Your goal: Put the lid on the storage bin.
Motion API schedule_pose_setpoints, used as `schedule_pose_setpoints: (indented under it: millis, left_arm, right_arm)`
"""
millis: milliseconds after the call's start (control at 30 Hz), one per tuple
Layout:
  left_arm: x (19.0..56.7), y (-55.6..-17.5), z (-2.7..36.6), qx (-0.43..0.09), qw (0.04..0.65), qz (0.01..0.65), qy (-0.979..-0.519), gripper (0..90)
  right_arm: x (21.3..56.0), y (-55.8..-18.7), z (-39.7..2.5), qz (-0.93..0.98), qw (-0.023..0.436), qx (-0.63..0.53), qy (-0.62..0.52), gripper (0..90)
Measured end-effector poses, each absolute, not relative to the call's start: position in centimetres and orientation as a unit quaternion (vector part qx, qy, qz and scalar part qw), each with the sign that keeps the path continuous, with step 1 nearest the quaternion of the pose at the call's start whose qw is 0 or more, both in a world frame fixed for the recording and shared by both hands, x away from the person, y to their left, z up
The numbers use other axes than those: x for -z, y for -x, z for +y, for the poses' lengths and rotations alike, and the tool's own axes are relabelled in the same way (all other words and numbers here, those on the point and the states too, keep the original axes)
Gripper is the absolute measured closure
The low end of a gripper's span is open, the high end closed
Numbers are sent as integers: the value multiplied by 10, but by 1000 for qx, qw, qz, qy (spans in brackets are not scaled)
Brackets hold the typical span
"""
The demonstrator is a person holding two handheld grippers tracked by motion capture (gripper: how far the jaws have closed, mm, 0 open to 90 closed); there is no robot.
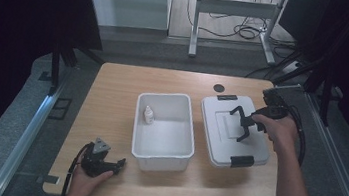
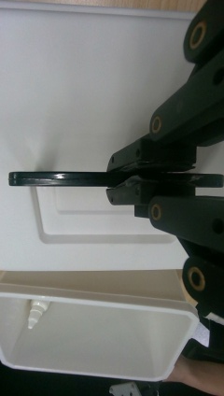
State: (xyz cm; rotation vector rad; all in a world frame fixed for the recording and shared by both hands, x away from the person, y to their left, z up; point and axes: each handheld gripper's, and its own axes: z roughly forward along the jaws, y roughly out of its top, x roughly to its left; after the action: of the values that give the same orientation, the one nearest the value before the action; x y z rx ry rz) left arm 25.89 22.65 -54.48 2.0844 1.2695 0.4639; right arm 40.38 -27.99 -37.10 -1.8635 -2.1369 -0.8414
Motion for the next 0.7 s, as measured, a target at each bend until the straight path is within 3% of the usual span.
schedule_pose_setpoints:
  millis: [700]
  left_arm:
    - [545, -259, 227, -176, 322, 483, -795, 125]
  right_arm:
    - [332, -401, -260, -737, 72, 286, 608, 848]
